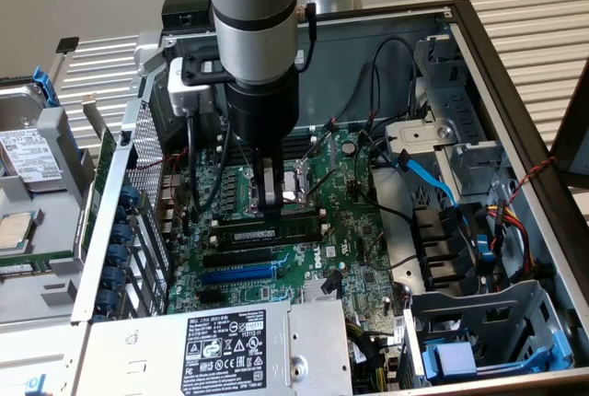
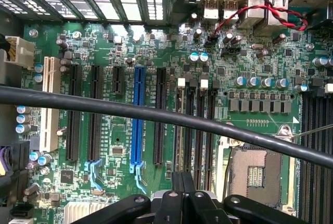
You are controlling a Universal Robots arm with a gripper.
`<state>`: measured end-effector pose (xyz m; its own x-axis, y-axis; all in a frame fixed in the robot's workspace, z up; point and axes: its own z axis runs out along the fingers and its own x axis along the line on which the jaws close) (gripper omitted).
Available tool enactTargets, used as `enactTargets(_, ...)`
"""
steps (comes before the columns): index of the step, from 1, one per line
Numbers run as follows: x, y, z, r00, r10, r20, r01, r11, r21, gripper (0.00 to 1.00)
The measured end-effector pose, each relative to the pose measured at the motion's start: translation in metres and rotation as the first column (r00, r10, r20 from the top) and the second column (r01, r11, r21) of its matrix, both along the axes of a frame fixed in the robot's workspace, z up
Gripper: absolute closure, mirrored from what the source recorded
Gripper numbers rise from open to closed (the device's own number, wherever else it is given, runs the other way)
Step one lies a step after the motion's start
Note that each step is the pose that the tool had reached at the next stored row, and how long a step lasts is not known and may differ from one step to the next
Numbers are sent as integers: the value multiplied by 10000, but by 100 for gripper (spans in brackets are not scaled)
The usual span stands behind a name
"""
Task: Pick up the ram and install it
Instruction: 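Press down the ram until it locks into place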
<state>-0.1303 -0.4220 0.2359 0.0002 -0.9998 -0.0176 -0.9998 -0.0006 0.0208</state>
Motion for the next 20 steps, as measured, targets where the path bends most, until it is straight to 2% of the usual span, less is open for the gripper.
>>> enactTargets(20, 1, 0, -43, 10000, 2, 0, -2, 10000, 0, 89)
